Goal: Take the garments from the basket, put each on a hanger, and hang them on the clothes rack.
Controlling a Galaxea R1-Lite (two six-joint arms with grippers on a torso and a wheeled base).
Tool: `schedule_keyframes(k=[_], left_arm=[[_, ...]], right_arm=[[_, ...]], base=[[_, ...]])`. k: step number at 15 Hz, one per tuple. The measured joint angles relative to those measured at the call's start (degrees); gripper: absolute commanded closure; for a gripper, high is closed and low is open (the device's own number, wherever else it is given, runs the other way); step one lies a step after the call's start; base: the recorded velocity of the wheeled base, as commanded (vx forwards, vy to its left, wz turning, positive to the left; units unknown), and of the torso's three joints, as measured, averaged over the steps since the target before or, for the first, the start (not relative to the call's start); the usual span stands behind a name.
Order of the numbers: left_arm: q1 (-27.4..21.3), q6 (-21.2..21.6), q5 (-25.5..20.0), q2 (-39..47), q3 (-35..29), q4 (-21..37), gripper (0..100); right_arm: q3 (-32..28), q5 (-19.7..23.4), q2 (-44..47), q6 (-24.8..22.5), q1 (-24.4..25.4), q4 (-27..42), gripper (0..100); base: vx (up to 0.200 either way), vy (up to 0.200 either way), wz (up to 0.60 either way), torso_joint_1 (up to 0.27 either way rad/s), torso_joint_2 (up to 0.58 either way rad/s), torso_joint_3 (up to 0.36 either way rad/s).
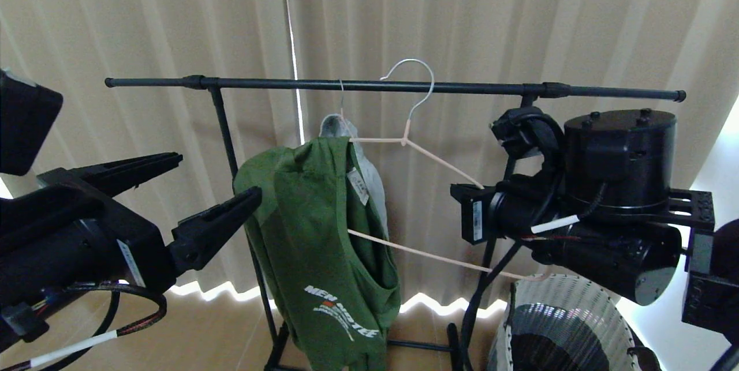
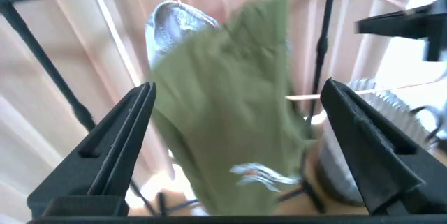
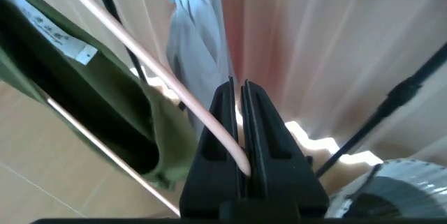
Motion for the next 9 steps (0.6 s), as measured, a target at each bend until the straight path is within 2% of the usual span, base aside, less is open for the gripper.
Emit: schedule_keyframes(k=[3,7,9], left_arm=[[0.63,3.52,-3.28,1.82,-0.23,-0.10,0],[3.32,14.47,-6.38,4.55,-0.15,-0.22,0],[3.67,16.74,-10.42,5.95,-0.63,-0.22,0]], right_arm=[[4.90,0.24,-1.96,-1.69,0.06,-4.94,100],[8.09,1.61,-4.24,-2.94,0.13,-5.75,100],[8.59,1.83,-5.13,-3.73,0.22,-5.73,100]], base=[[0.000,0.000,0.00,0.000,0.00,0.000],[0.000,0.000,0.00,0.000,0.00,0.000],[0.000,0.000,0.00,0.000,0.00,0.000]])
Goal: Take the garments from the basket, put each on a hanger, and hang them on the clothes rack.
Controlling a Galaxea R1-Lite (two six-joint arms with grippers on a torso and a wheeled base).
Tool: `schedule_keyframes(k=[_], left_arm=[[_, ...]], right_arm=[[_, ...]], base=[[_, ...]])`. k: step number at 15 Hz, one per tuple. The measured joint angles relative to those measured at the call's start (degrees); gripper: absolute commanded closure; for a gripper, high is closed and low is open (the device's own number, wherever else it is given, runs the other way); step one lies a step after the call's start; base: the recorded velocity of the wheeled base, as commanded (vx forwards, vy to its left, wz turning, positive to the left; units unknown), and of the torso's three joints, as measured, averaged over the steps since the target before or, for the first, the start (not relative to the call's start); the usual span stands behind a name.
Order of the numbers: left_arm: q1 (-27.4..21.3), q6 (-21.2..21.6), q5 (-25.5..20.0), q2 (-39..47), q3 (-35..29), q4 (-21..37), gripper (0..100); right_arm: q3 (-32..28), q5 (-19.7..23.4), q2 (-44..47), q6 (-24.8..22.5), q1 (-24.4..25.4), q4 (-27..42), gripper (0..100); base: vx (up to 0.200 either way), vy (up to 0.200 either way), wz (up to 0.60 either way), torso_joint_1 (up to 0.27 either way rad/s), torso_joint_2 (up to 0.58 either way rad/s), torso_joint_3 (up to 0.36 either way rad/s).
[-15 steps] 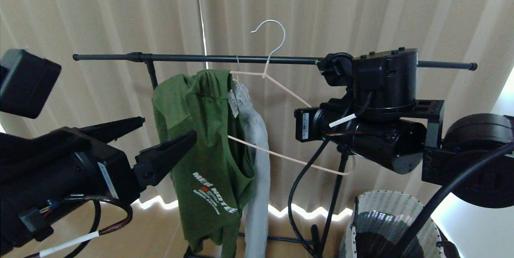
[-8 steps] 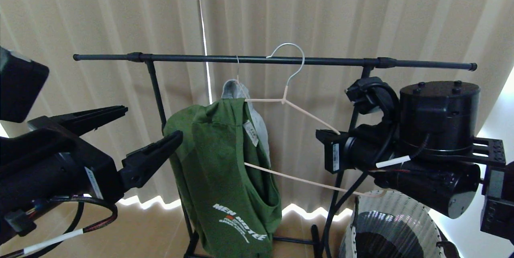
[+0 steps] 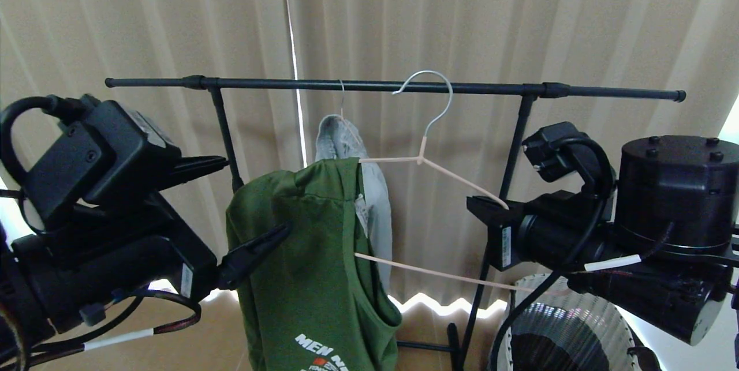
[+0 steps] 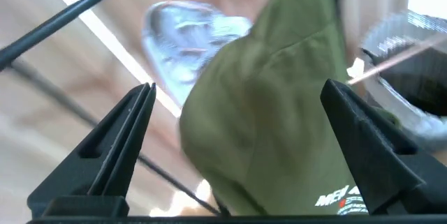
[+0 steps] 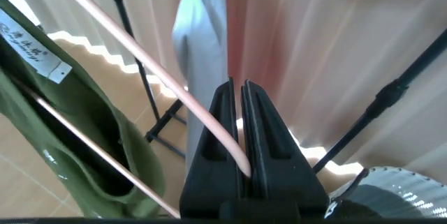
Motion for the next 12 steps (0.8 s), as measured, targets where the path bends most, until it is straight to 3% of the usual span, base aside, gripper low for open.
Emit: schedule_keyframes(k=[7,12], left_arm=[[1.18,6.57,-0.83,7.63,-7.17,-0.07,0],[2.23,7.78,-0.85,10.20,-8.55,-0.18,0]], right_arm=[[1.27,0.22,-1.29,-1.96,2.40,-2.95,100],[1.82,1.32,-1.29,-3.41,4.41,-4.05,100]], base=[[0.000,0.000,0.00,0.000,0.00,0.000],[0.000,0.000,0.00,0.000,0.00,0.000]])
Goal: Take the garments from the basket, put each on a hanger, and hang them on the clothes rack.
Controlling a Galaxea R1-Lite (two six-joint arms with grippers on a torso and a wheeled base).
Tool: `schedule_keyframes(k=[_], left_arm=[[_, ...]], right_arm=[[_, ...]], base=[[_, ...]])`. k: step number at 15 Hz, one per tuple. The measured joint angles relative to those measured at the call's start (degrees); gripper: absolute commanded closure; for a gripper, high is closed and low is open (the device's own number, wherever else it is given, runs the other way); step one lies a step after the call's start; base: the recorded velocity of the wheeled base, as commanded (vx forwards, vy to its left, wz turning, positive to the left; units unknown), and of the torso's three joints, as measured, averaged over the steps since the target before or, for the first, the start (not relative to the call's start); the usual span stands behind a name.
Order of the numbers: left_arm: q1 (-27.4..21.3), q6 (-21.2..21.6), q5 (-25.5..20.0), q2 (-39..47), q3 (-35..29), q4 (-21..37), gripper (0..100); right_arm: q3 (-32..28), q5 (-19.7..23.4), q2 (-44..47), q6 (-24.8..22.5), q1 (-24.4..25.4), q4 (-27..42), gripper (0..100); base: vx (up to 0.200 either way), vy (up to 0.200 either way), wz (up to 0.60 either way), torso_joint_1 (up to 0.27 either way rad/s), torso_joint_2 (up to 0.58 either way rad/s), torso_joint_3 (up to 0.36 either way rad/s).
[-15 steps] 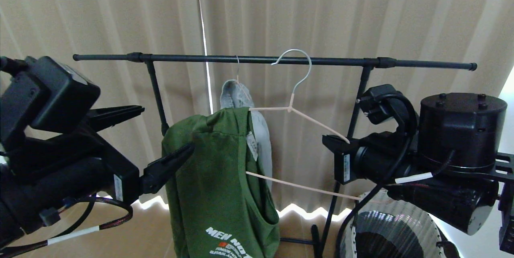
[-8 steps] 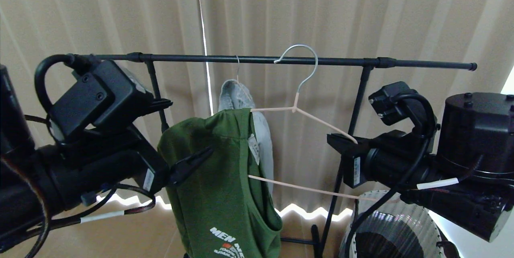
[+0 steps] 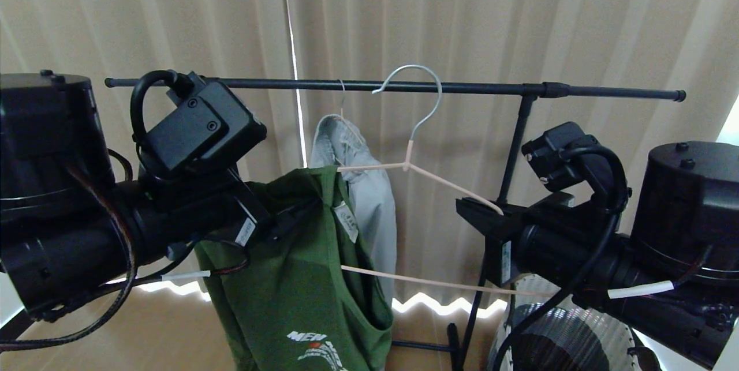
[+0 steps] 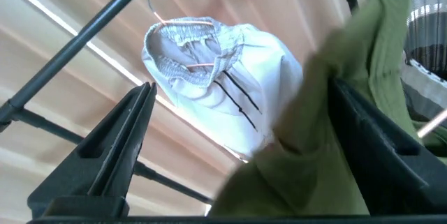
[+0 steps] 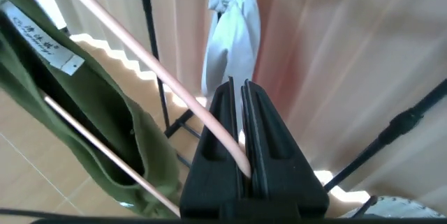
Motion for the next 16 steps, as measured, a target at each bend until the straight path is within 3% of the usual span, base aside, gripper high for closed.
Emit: schedule_keyframes(k=[4,5,16], left_arm=[[0.00,0.04,-0.09,0.33,-0.02,-0.09,0],[-0.06,0.04,-0.35,0.35,0.07,-0.11,100],[-0.13,0.00,-0.73,1.05,1.51,-2.28,100]], right_arm=[[2.49,1.38,0.38,-3.21,0.15,-5.58,100],[3.06,1.48,0.49,-3.54,0.17,-6.13,100],[3.69,1.51,0.61,-3.62,0.22,-6.29,100]], base=[[0.000,0.000,0.00,0.000,0.00,0.000],[0.000,0.000,0.00,0.000,0.00,0.000],[0.000,0.000,0.00,0.000,0.00,0.000]])
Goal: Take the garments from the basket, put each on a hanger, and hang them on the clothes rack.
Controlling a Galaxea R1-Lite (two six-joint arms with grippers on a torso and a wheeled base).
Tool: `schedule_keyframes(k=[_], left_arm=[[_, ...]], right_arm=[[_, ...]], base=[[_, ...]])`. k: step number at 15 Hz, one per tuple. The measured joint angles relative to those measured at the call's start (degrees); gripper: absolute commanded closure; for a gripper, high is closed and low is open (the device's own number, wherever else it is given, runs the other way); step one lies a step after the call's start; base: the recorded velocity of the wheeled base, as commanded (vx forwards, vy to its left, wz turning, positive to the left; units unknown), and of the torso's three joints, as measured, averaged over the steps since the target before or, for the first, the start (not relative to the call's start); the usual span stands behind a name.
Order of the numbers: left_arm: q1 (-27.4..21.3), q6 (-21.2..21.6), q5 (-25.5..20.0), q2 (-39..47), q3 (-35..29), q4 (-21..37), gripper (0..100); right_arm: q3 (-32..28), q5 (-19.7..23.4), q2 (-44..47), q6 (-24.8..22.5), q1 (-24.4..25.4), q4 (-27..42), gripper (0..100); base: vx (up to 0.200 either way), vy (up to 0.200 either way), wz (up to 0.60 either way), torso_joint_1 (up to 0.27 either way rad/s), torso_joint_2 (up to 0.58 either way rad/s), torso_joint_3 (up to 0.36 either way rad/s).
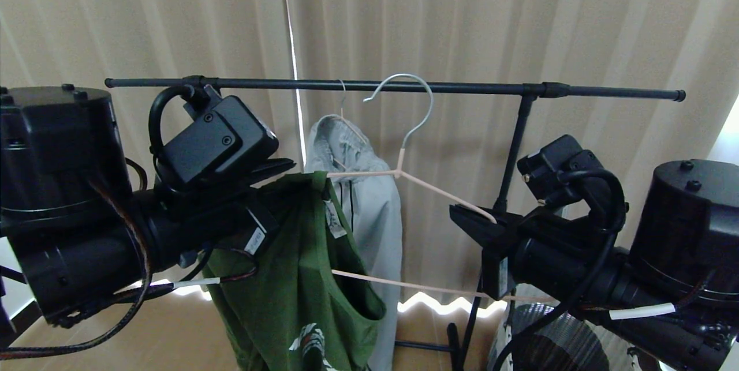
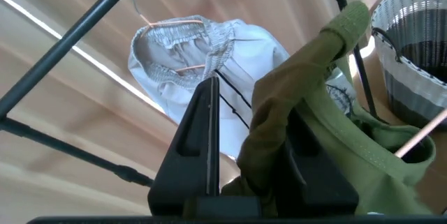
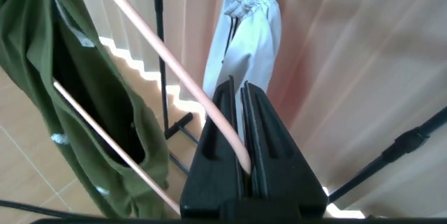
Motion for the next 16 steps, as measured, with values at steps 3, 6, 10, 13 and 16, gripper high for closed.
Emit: schedule_keyframes(k=[3,6,10,13,16], left_arm=[[0.07,0.04,0.02,0.00,1.68,-4.29,100],[0.09,-0.07,0.18,0.41,4.08,-9.22,100],[0.24,-0.38,0.60,0.57,4.61,-9.69,100],[1.45,-0.22,0.67,0.41,5.71,-9.83,100],[5.64,-0.20,5.46,0.16,7.45,-10.42,100]], right_arm=[[-0.11,-0.04,0.02,-0.07,-0.05,-0.04,100],[-0.18,-0.06,0.02,-0.79,-0.05,0.00,100],[-0.02,-0.17,0.05,-2.47,-0.05,0.05,0],[-0.05,-0.22,-0.26,-2.28,-0.61,-0.06,0],[0.43,-0.20,-0.87,-2.50,-3.24,-1.18,0]], base=[[0.000,0.000,0.00,0.000,0.00,0.000],[0.000,0.000,0.00,0.000,0.00,0.000],[0.000,0.000,0.00,0.000,0.00,0.000],[0.000,0.000,0.00,0.000,0.00,0.000],[0.000,0.000,0.00,0.000,0.00,0.000]])
